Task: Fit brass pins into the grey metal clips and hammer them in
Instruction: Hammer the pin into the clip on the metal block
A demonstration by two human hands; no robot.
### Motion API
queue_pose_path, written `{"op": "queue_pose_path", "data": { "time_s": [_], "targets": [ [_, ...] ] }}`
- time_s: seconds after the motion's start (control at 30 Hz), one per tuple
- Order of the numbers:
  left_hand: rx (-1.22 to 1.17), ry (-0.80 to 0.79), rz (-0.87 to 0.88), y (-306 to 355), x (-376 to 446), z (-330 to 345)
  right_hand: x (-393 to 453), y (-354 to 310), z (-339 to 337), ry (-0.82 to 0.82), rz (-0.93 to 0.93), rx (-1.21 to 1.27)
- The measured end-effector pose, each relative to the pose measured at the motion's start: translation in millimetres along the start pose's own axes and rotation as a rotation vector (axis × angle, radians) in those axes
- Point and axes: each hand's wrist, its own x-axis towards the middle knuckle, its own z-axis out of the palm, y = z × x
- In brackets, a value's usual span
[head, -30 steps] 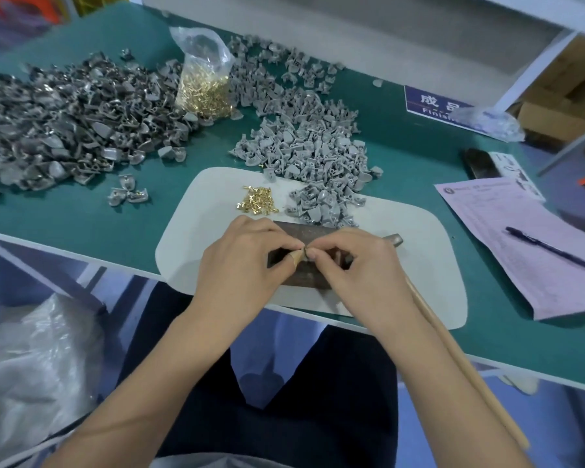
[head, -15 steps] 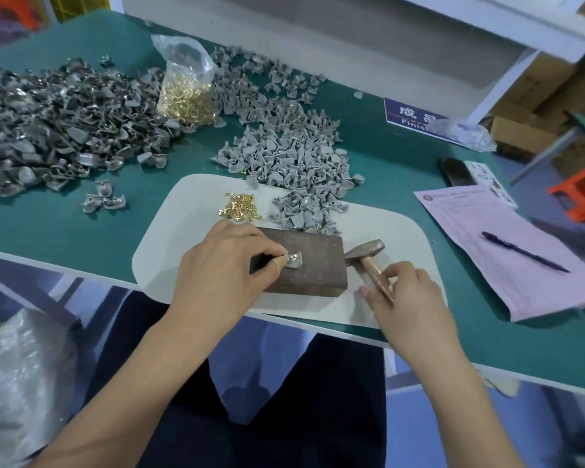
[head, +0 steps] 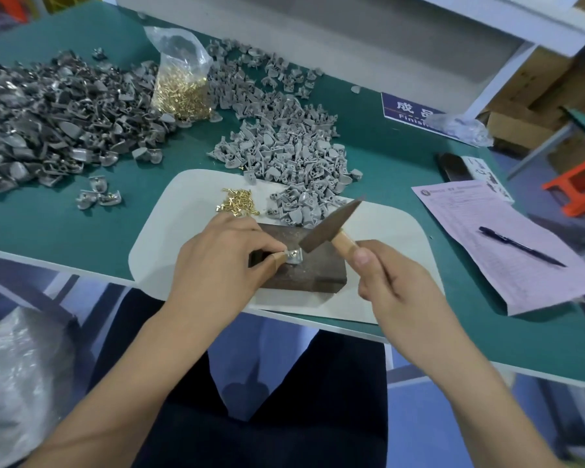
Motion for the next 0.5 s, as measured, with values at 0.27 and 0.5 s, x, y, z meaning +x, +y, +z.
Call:
{"op": "queue_pose_path", "data": {
  "time_s": [0.27, 0.5],
  "targets": [
    [0.031, -0.057, 0.06, 1, 9, -9, -9, -12, 27, 0.067, -0.016, -0.067],
    [0.017, -0.036, 0.065, 1, 6, -8, -16, -15, 27, 0.16, 0.036, -0.07]
  ]
}}
